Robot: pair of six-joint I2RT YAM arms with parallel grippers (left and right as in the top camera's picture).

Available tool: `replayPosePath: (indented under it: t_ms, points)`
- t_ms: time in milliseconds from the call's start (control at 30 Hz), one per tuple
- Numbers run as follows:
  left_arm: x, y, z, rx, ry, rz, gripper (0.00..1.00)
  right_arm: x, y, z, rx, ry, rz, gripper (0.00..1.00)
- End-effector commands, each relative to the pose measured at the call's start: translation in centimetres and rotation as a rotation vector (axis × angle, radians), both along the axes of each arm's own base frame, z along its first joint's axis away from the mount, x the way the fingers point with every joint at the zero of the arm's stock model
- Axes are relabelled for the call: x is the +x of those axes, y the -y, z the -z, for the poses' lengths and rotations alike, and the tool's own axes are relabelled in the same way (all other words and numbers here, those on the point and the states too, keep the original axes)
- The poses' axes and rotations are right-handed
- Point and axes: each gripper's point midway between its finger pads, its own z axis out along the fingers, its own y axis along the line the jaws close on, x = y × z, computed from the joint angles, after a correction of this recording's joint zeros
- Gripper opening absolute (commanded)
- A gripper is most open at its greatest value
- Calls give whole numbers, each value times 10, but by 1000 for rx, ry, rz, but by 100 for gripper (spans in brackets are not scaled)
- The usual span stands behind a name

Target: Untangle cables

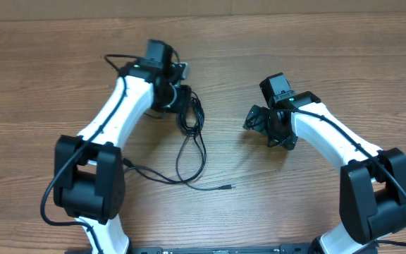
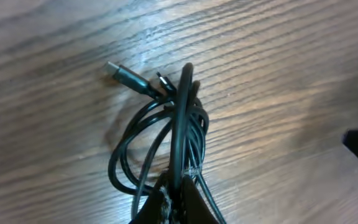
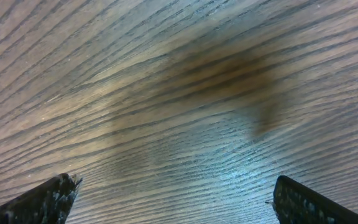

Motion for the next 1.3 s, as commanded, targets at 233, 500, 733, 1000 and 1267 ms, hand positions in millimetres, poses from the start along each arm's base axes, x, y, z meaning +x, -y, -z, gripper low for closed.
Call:
replayPosePath:
  t_ms: [233, 500, 733, 1000, 1267]
  points:
    - [29, -38, -37, 266, 131, -293, 66, 6, 2, -12, -2, 43, 9, 100]
    - [17, -5, -40, 162, 71, -218, 4, 6, 2, -12, -2, 44, 9, 100]
    - [-9, -12, 25, 261, -89, -170, 4, 6, 2, -12, -2, 44, 9, 100]
    - [-11, -31, 36, 325, -130, -150, 9, 6, 2, -12, -2, 44, 9, 100]
    - [-11, 24, -15, 83, -168, -73, 48, 6, 2, -12, -2, 44, 9, 100]
